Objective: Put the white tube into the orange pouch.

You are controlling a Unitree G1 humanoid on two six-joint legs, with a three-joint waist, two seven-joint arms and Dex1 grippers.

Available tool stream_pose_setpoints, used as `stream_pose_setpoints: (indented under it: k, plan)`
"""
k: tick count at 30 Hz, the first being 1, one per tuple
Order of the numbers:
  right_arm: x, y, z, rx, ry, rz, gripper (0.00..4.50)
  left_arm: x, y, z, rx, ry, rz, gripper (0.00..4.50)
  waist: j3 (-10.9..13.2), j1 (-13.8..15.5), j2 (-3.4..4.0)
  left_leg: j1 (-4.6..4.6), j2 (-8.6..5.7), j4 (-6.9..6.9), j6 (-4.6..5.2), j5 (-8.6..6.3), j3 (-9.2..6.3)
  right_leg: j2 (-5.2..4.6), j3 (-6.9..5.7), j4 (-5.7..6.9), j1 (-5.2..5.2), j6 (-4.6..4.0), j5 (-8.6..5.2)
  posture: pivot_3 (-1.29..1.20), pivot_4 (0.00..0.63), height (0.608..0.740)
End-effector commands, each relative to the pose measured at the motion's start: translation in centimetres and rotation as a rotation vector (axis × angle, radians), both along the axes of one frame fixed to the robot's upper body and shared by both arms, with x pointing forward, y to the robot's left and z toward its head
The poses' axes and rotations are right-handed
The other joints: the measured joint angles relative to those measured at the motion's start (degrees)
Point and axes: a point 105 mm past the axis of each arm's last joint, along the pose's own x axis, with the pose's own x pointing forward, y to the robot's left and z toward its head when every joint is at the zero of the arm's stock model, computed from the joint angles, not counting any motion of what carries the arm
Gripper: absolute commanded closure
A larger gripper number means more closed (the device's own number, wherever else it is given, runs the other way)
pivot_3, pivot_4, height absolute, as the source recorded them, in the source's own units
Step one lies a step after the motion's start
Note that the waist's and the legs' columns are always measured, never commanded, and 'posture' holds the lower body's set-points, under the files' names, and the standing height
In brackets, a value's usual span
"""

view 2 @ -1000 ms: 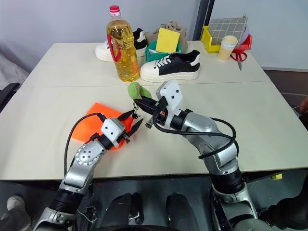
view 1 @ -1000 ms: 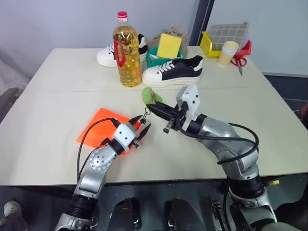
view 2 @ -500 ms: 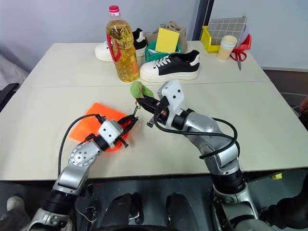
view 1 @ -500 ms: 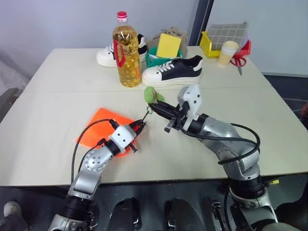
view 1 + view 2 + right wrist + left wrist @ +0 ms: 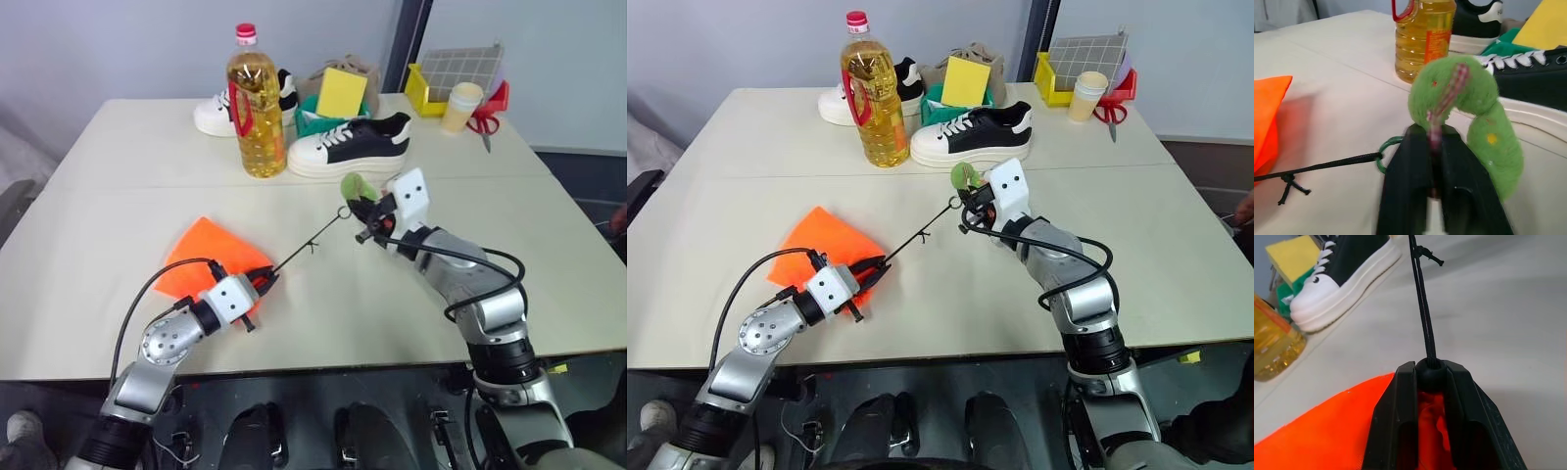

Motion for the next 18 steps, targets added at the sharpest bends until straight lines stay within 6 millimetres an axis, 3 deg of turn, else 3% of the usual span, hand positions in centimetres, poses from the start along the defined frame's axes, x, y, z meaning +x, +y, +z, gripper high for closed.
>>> stream_pose_setpoints:
  k: [1, 5, 8, 13, 15, 18]
  plan:
    - [-0.8, -0.1, 1.3, 0.011, -0.030, 0.038, 2.52, -1.0, 0.0, 1.1, -0.104, 0.078, -0.039, 2.87, 0.00, -0.04, 0.00, 0.00, 0.00, 0.00, 0.00, 0.00, 0.00, 0.00, 0.00, 0.00, 0.00, 0.00, 0.00, 0.00, 0.150, 0.740]
    - [-2.3, -0.5, -0.1, -0.034, 0.012, 0.098, 0.50, -2.4, 0.6, 2.1, -0.188, 0.176, -0.055, 0.88, 0.00, 0.04, 0.00, -0.01, 0.00, 0.00, 0.00, 0.00, -0.01, -0.02, 0.00, -0.02, 0.00, 0.01, 0.00, 0.00, 0.150, 0.740]
    - [-3.8, -1.4, -1.5, -0.073, 0.051, 0.141, 0.50, -3.2, 2.1, 3.2, -0.243, 0.233, -0.029, 0.88, 0.00, -0.02, -0.01, -0.01, 0.00, -0.02, 0.00, -0.01, -0.01, -0.02, 0.01, -0.06, 0.02, 0.01, -0.01, 0.00, 0.150, 0.740]
    - [-4.7, -3.3, -2.6, -0.087, 0.070, 0.139, 0.50, -2.8, 5.6, 4.7, -0.334, 0.275, 0.114, 0.88, 0.01, -0.02, -0.01, 0.02, 0.00, -0.02, 0.00, -0.01, -0.04, -0.01, 0.00, -0.06, 0.02, 0.00, -0.01, 0.00, 0.150, 0.740]
    - [-4.9, -4.0, -3.0, -0.081, 0.067, 0.138, 0.50, -2.5, 7.9, 4.5, -0.331, 0.277, 0.209, 0.88, 0.01, 0.01, -0.01, 0.02, 0.00, 0.00, 0.00, -0.02, -0.05, -0.01, 0.00, -0.06, 0.03, 0.00, -0.02, 0.00, 0.150, 0.740]
    - [-5.1, -4.3, -3.1, -0.070, 0.054, 0.137, 0.50, -2.8, 9.7, 3.7, -0.308, 0.297, 0.278, 0.88, 0.01, -0.03, -0.01, 0.02, -0.01, -0.02, 0.00, -0.02, -0.04, 0.00, 0.00, -0.09, 0.02, 0.00, -0.02, 0.00, 0.150, 0.740]
